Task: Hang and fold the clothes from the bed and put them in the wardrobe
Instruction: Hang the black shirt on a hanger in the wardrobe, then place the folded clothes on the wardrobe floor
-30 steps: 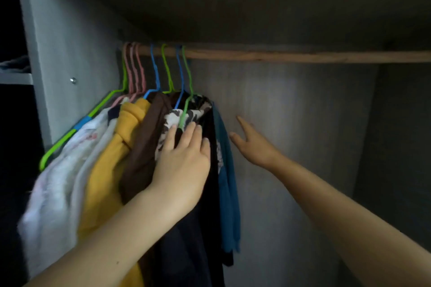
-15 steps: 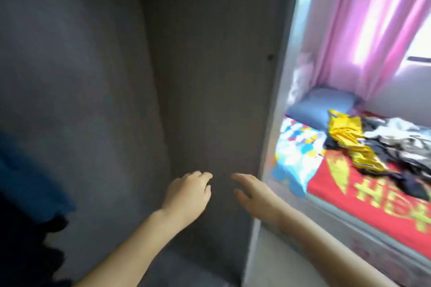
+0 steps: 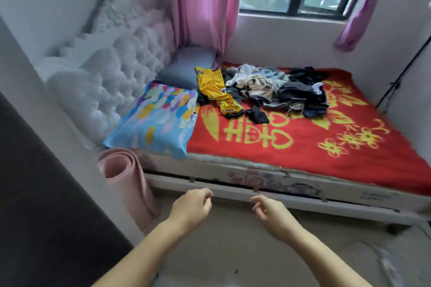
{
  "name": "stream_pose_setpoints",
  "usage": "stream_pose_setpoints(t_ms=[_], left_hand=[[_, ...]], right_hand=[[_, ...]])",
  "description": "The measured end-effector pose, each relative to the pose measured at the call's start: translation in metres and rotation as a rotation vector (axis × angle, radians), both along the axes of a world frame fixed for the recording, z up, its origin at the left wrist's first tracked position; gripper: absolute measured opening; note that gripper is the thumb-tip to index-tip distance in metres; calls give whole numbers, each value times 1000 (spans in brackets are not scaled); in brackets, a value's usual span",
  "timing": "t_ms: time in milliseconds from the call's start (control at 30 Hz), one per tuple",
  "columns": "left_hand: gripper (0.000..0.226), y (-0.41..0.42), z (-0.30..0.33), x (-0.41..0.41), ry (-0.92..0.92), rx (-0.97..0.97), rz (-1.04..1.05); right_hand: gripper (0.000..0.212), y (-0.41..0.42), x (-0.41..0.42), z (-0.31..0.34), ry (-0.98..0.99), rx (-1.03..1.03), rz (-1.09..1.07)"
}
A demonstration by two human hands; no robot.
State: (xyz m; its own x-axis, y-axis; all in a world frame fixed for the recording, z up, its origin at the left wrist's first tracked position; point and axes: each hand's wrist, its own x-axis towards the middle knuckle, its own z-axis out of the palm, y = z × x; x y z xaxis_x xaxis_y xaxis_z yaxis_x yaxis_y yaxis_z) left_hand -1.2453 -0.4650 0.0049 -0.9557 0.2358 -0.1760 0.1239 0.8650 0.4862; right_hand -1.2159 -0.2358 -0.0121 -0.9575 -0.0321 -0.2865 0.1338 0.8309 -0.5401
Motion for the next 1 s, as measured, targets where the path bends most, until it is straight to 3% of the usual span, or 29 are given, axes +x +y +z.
stream_pose_setpoints(t_ms=[200,533,800,1000], left_hand=[[30,39,-27,-66,-68,-27,-77],[30,89,-23,-247,-73,-31,-204],[33,199,-44,-336,-143,-44,-391],[30,287,-75,-420,-199,-40,-347]], right_hand=[[33,36,-38,-24,-75,-11,-108],[32,90,-195,-13,-59,32,-243],[31,179,-247,-36,-139,-5,-412],[32,269,-332,-60,-211,-19,-381]])
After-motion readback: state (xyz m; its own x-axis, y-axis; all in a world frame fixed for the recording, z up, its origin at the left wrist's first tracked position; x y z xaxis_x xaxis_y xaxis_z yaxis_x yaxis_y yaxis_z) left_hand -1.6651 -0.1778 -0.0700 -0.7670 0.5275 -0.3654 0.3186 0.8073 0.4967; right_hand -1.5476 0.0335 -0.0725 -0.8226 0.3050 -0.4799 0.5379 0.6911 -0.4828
